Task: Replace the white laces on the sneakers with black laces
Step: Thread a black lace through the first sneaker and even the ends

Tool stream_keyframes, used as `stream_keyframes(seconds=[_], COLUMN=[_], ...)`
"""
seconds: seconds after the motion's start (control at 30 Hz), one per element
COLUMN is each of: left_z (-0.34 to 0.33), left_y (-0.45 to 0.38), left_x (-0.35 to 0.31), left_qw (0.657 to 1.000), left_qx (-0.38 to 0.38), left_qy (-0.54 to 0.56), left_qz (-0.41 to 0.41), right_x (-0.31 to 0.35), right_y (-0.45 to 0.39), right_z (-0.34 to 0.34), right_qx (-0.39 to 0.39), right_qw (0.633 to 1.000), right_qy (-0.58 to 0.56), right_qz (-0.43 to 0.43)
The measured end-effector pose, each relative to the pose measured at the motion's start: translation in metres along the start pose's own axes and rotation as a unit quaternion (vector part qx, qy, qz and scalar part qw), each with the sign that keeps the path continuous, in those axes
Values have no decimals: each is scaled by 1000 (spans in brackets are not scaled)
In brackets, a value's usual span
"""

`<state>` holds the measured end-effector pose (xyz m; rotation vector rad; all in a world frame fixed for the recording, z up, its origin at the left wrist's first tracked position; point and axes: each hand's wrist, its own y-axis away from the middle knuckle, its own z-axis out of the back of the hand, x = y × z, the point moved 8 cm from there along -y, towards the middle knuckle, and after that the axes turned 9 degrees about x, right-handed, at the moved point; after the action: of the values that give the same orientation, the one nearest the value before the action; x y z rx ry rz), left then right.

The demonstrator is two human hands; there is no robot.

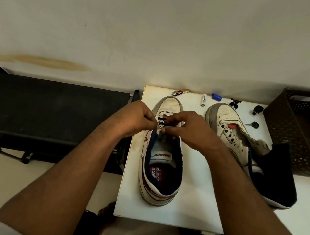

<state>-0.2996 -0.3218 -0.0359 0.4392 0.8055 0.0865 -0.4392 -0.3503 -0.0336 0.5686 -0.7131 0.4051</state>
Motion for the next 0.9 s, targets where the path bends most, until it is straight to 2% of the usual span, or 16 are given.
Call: stream_keyframes(seconds=[0.13,0.27,0.37,0.47,0.53,0.67,0.77,0.9], left_z=[8,34,38,31,23,-6,-15,-8], left_y=[5,17,24,25,23,19,17,8], left_x=[-1,20,38,41,41,38,34,34], left_qw=[1000,994,986,979,976,966,973,980], left_qx=[9,-18,2,20,44,153,176,103], left_qy=[-17,-57,-64,-76,-90,-110,-18,98], left_qz=[11,88,154,187,195,175,147,138], right_x=[-13,-25,-25,-27,-28,-25,-21,-18], right_y=[1,5,5,5,6,4,3,3], right_z=[-2,5,3,5,5,4,5,5], right_qx=[62,56,65,61,55,47,42,49], right_qw=[994,990,988,987,987,992,996,997], right_qy=[-66,-61,-60,-69,-69,-50,-21,-9], right_qz=[-66,-115,-127,-133,-134,-108,-75,-56])
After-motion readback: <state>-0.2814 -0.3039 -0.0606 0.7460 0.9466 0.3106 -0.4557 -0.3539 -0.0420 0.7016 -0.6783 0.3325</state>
